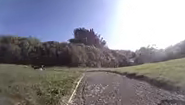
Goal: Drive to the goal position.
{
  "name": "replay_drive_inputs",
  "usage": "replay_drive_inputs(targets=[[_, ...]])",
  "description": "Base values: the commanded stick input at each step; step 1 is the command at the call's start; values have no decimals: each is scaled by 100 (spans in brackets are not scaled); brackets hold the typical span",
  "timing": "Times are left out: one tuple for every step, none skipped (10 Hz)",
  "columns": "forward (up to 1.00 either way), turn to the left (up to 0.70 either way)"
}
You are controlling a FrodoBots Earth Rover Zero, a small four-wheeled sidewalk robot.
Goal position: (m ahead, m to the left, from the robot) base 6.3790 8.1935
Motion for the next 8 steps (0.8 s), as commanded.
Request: replay_drive_inputs(targets=[[50,0],[50,0],[50,0],[50,0],[50,0],[50,0],[50,0],[50,0]])
